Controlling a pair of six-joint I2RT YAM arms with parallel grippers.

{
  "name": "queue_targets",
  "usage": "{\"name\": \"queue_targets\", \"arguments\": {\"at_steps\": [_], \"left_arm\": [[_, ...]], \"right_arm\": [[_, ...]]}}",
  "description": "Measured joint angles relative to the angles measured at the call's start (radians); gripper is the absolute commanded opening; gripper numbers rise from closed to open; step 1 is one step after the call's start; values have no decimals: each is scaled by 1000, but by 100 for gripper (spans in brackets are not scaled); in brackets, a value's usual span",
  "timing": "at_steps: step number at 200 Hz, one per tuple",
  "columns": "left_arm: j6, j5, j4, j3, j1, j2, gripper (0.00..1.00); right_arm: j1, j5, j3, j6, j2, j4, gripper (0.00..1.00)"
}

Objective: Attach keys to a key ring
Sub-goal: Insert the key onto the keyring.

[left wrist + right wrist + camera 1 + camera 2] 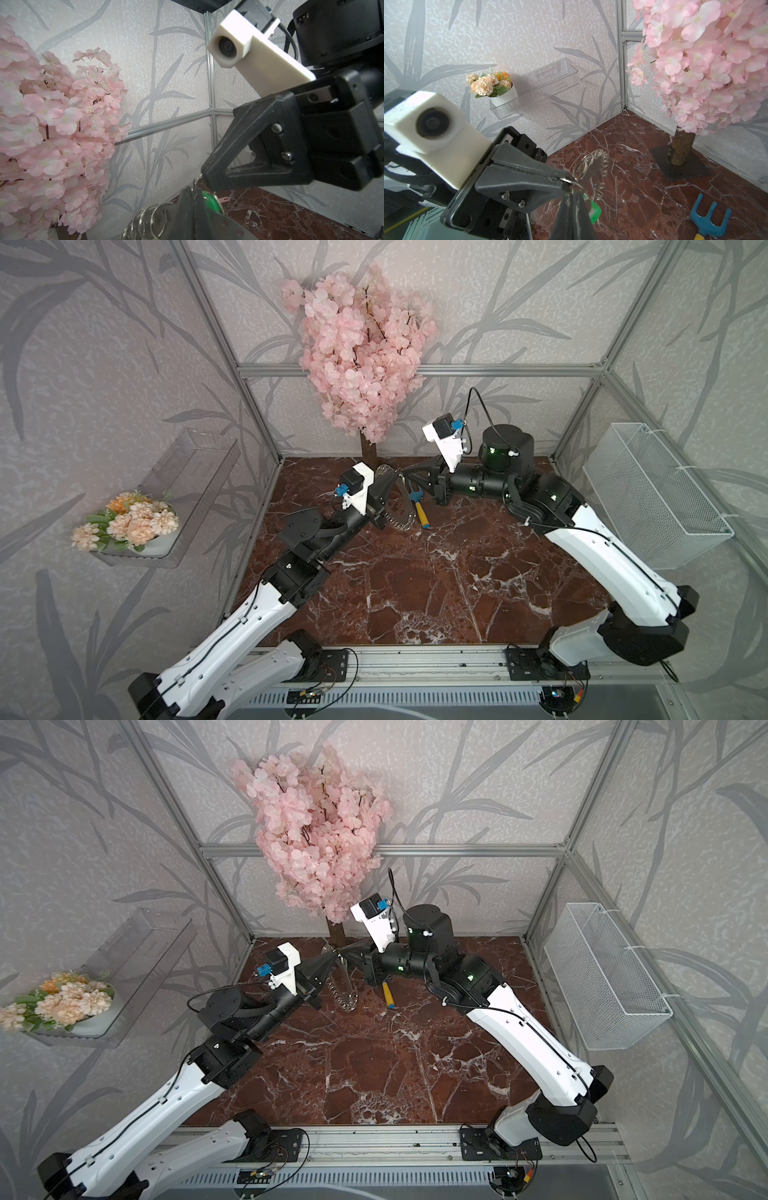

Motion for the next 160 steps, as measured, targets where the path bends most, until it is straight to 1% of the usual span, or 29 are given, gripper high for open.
{"name": "queue_targets", "arguments": {"at_steps": [95, 160], "left_arm": [[-1, -6, -2, 0, -8, 1, 0], [-1, -18, -8, -6, -11, 1, 0]], "right_arm": [[-11, 5, 0, 53, 19, 6, 0], [-53, -64, -32, 129, 19, 29, 0]]}}
